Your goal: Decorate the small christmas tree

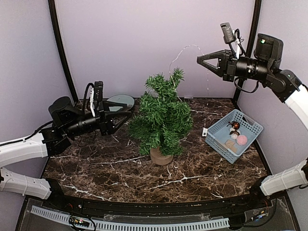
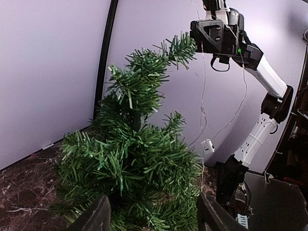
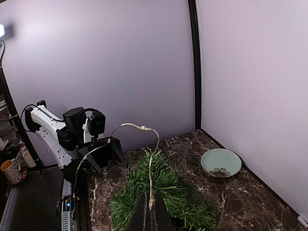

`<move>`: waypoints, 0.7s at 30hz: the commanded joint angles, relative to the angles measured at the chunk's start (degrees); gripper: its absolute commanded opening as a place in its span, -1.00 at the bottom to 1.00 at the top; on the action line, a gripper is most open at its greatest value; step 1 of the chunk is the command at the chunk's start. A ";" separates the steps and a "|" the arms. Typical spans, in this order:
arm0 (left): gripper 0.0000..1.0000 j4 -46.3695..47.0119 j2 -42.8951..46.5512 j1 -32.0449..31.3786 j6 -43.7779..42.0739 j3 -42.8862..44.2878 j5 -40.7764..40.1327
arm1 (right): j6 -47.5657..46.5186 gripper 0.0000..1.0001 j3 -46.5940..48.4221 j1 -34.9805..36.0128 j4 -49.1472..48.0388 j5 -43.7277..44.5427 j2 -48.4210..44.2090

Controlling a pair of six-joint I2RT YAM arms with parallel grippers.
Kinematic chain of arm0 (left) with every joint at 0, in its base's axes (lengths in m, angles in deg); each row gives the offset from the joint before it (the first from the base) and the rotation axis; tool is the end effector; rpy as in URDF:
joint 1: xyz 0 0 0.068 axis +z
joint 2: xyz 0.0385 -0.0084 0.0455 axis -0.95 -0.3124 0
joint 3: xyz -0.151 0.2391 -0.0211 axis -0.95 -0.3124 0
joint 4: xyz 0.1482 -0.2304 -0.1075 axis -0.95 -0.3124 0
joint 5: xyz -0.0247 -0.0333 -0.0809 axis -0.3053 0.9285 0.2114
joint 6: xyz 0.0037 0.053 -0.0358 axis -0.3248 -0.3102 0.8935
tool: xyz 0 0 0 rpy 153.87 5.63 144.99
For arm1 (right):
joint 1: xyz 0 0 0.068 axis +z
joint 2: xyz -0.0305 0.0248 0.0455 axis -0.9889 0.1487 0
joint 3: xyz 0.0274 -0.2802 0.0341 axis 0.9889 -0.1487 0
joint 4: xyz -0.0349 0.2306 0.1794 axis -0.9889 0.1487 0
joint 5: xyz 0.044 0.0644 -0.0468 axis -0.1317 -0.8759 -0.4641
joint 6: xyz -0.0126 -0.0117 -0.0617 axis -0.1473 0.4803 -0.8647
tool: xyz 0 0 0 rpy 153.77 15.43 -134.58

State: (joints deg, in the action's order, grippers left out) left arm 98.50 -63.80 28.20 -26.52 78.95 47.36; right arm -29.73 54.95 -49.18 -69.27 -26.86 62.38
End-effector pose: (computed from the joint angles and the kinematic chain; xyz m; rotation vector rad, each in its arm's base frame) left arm 0.1901 -0.2081 0.3395 0.7171 1.2964 -1.1091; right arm 0.2202 0.1761 0.5192 -0.9099 1.4129 1.0477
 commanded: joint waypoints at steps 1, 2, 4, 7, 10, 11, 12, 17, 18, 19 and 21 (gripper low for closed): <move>0.20 -2.52 0.66 -0.01 -6.01 3.42 3.86 | -0.44 -1.00 0.54 0.34 -1.79 -0.46 0.35; 0.18 -4.53 0.28 -0.40 -7.83 5.46 4.01 | -0.42 -1.00 0.63 0.29 -1.79 -0.54 0.42; 0.15 -8.14 -1.37 -1.03 -10.12 9.25 4.26 | -0.33 -1.00 0.76 0.33 -1.88 -0.74 0.59; 0.09 -12.58 -4.84 -2.15 -11.99 15.20 3.85 | -0.25 -1.00 0.85 0.32 -1.99 -0.86 0.73; 0.04 -14.17 -7.12 -4.12 -14.55 18.35 3.26 | -0.40 -1.00 0.99 0.34 -1.82 -0.86 0.80; 0.03 -15.00 -8.28 -4.56 -15.87 19.74 3.18 | -0.49 -1.00 1.09 0.29 -1.71 -0.81 0.82; 0.03 -15.44 -8.76 -5.60 -16.47 20.41 3.32 | -0.52 -1.00 1.11 0.37 -1.51 -0.81 0.82; 0.01 -18.47 -12.97 -7.97 -18.90 24.75 2.69 | -0.81 -1.00 1.21 0.38 -1.05 -0.69 0.49; 0.01 -18.68 -13.35 -8.37 -19.04 25.11 2.60 | -0.82 -1.00 1.18 0.28 -1.05 -0.68 0.46; 0.00 -18.94 -14.07 -8.49 -19.24 25.69 2.63 | -0.91 -1.00 1.20 0.34 -0.91 -0.62 0.34; -0.03 -19.60 -15.00 -8.96 -19.31 26.59 2.71 | -1.09 -1.00 1.14 0.34 -0.70 -0.53 0.24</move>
State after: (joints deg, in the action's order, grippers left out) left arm 81.61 -77.84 20.01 -43.50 102.64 49.98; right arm -30.10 54.97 -49.20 -69.18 -27.10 63.19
